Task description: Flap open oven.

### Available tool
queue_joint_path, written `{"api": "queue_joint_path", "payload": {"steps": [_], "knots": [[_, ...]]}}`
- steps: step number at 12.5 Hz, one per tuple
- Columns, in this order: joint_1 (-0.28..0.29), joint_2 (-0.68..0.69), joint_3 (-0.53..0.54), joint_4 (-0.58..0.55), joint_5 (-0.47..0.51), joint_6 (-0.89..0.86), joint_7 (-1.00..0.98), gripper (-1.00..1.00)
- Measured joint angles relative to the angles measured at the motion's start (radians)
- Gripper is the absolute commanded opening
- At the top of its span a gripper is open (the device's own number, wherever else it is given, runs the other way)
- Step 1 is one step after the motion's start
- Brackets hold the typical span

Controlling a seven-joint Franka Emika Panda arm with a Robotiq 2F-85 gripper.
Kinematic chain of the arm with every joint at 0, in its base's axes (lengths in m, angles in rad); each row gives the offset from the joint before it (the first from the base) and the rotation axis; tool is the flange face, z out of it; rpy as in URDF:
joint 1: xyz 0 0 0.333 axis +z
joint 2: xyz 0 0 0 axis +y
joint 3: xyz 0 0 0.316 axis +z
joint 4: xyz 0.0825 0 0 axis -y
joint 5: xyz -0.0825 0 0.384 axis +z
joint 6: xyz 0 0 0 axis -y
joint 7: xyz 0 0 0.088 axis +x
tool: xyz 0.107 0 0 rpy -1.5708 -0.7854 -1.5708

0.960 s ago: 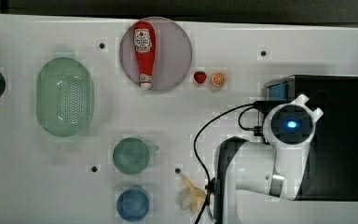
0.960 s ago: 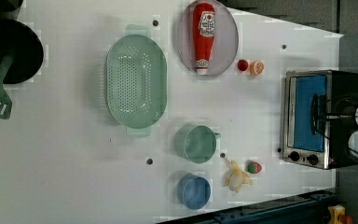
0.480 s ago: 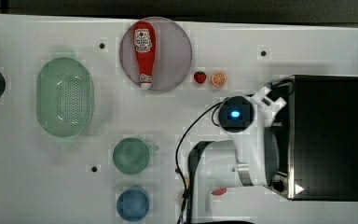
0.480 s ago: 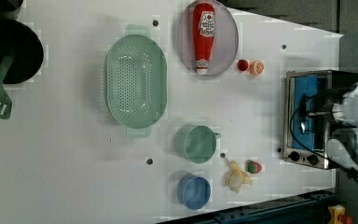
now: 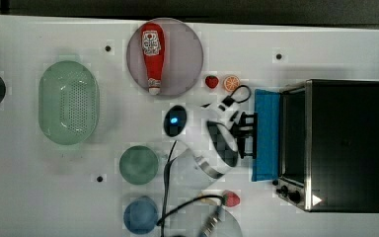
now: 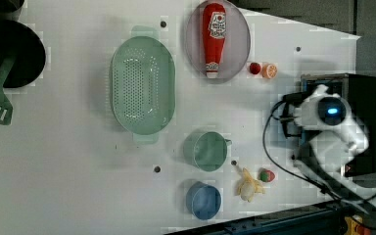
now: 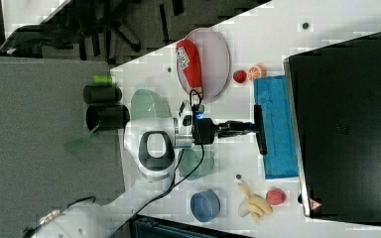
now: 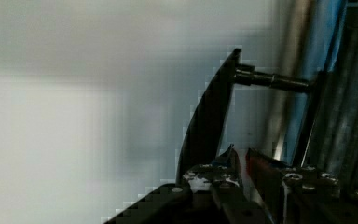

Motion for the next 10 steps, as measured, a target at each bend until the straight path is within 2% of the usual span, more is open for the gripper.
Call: {"api": "queue_joint_path", "payload": {"steps": [5,10], "knots": [[0.058,0.143,0.02,0.004,-0.026,-0.005,0.248,-0.65],[0.065,0.151,0.006,0.018,-0.025,0.002,0.327,-0.65]]}}
